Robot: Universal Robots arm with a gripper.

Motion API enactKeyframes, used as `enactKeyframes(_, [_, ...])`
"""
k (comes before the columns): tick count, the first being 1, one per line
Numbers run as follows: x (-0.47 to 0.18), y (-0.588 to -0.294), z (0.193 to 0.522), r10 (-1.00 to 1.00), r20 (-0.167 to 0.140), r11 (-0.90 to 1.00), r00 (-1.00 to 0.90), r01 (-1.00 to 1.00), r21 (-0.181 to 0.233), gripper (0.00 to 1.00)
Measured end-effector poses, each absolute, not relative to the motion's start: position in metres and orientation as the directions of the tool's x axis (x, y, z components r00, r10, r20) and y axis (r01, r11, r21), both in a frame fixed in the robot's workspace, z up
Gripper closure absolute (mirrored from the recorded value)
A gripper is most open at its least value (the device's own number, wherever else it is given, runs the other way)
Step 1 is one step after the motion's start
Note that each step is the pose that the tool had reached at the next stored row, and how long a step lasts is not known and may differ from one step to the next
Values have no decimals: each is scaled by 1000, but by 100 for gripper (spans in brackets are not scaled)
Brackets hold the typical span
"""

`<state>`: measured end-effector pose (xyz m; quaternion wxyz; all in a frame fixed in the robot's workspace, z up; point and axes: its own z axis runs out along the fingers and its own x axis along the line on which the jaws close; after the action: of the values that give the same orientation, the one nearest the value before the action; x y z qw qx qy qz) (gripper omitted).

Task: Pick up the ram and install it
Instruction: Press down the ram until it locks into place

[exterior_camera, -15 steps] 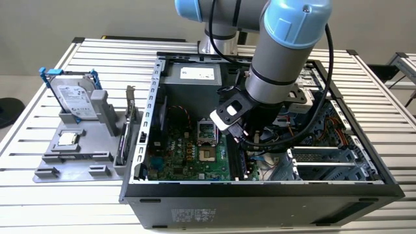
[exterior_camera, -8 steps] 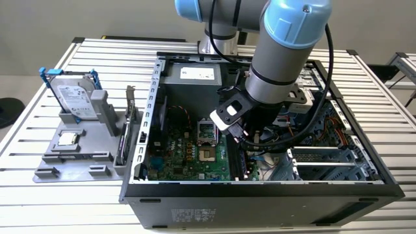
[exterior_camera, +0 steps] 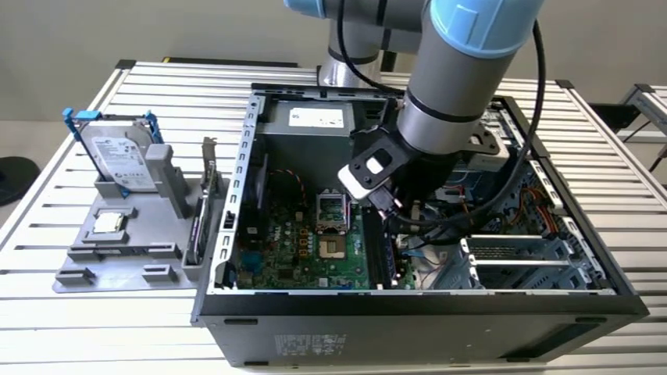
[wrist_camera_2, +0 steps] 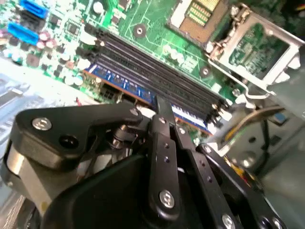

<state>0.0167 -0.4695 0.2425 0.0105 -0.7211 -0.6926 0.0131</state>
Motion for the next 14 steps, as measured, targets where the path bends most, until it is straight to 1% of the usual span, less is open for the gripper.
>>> enactKeyframes(1, [17,-470,252,999,-5,-40,40,999,-33,100])
enactKeyframes(14, [17,-470,311,999,-5,-39,39,999,-33,100])
